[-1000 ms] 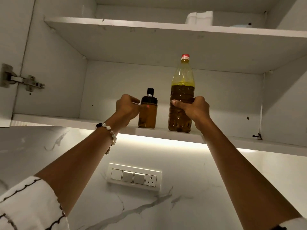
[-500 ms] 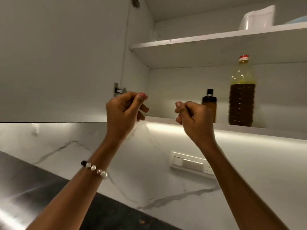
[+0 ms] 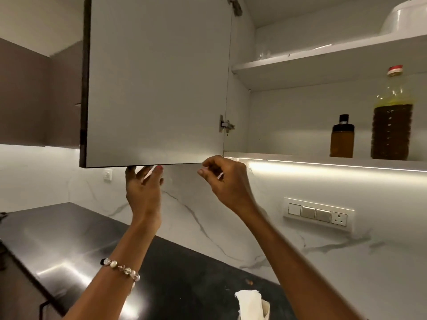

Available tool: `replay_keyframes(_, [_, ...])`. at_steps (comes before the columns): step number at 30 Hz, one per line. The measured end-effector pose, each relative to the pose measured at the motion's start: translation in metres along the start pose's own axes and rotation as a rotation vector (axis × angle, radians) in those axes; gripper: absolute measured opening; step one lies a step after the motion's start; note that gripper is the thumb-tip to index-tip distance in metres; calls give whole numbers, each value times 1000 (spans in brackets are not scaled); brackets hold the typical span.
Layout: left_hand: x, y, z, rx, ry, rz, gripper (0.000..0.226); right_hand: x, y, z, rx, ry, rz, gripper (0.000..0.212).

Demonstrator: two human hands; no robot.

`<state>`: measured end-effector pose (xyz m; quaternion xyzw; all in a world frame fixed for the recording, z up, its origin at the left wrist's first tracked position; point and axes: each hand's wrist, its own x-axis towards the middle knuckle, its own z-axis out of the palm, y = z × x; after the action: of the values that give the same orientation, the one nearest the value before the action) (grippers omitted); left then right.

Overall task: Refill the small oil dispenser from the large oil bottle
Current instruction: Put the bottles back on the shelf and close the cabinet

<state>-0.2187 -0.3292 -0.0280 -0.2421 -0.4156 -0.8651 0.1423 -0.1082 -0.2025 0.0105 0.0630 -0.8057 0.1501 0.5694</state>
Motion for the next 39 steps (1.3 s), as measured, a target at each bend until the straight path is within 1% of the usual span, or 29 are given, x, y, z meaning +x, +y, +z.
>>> replay_keyframes(6, [-10,-7,3,51,79,115,26,2,-25,-7,59,51,31,18])
replay_keyframes(8, [-15,-9,6,21,64,178,18,3,-30,-19,115,84,84,17])
replay_keyframes(9, [-20,-9,9,-31,28,214,17,4,-32,-27,159,106,122,17])
replay_keyframes(12, [-38,-9,23,-181,-104,247,16,7,-39,-51,322,189,214,20])
replay_keyframes(15, [-58,-3,51,-170,-207,309,23,8,-51,-77,448,243,229,30])
replay_keyframes(17, [-69,-4,75,-140,-287,374,21,7,-54,-97,476,271,226,33])
replay_keyframes(19, [-79,-8,101,-73,-375,440,18,4,-50,-121,487,344,277,39])
replay_keyframes(21, [-93,-14,128,-43,-436,448,22,-2,-39,-150,452,437,326,41])
replay_keyframes(23, [-106,-20,155,-24,-449,429,27,-8,-22,-175,371,479,347,33])
replay_keyframes(26, [-122,-32,190,34,-423,442,30,-14,9,-202,239,492,338,17])
replay_keyframes(29, [-127,-45,215,83,-396,482,29,-11,40,-224,148,478,322,14])
replay_keyframes(32, [-131,-59,239,170,-357,575,28,-11,74,-242,121,447,355,11])
replay_keyframes(34, [-133,-70,254,228,-345,634,28,-12,95,-252,113,462,378,17])
replay_keyframes(36, [-134,-81,268,281,-343,677,28,-11,116,-262,72,551,391,34])
replay_keyframes(37, [-133,-87,275,304,-339,703,26,-10,127,-267,18,602,392,42])
replay_keyframes(39, [-131,-95,287,354,-333,753,24,-6,143,-270,-118,661,372,46])
